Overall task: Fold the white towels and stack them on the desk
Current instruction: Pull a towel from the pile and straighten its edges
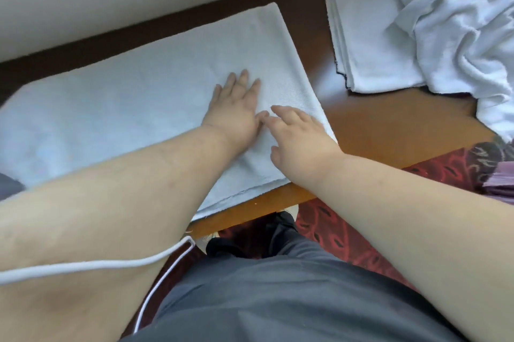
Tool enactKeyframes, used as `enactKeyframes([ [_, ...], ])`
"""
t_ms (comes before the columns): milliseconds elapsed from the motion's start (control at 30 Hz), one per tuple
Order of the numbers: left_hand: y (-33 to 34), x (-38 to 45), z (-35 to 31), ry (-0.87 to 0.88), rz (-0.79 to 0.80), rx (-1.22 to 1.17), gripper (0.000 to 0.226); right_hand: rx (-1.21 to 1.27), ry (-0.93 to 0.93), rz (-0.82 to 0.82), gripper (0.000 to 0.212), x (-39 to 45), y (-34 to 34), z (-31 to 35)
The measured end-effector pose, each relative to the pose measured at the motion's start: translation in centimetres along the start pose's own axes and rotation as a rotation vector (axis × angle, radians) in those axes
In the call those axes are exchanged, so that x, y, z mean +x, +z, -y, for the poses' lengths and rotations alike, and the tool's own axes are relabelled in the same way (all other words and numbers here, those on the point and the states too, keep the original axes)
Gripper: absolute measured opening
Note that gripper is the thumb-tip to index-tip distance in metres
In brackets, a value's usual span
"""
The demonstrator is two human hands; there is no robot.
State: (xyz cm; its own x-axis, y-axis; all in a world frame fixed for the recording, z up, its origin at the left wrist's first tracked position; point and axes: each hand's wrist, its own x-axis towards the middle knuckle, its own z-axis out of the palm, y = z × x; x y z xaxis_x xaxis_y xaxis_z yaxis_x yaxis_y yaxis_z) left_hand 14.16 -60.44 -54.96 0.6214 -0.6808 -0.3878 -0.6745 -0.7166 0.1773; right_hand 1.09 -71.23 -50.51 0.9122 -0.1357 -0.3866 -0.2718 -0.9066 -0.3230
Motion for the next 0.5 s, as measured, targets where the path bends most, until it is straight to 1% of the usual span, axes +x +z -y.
enactKeyframes([
  [133,1.3,-5.9,4.2,-0.096,0.0,-0.069,0.068,-0.029,-0.052,0.091,0.065,1.1,1.1,3.9],
  [300,3.1,-13.0,10.9,-0.288,-0.009,-0.05,0.071,-0.177,-0.147,0.197,0.066,2.3,2.5,8.5],
  [400,3.9,-17.5,14.9,-0.417,-0.04,-0.05,0.072,-0.276,-0.242,0.196,0.058,3.9,3.1,12.8],
  [500,4.3,-20.7,16.7,-0.455,-0.135,-0.087,0.072,-0.299,-0.331,0.185,0.053,6.1,3.3,17.6],
])
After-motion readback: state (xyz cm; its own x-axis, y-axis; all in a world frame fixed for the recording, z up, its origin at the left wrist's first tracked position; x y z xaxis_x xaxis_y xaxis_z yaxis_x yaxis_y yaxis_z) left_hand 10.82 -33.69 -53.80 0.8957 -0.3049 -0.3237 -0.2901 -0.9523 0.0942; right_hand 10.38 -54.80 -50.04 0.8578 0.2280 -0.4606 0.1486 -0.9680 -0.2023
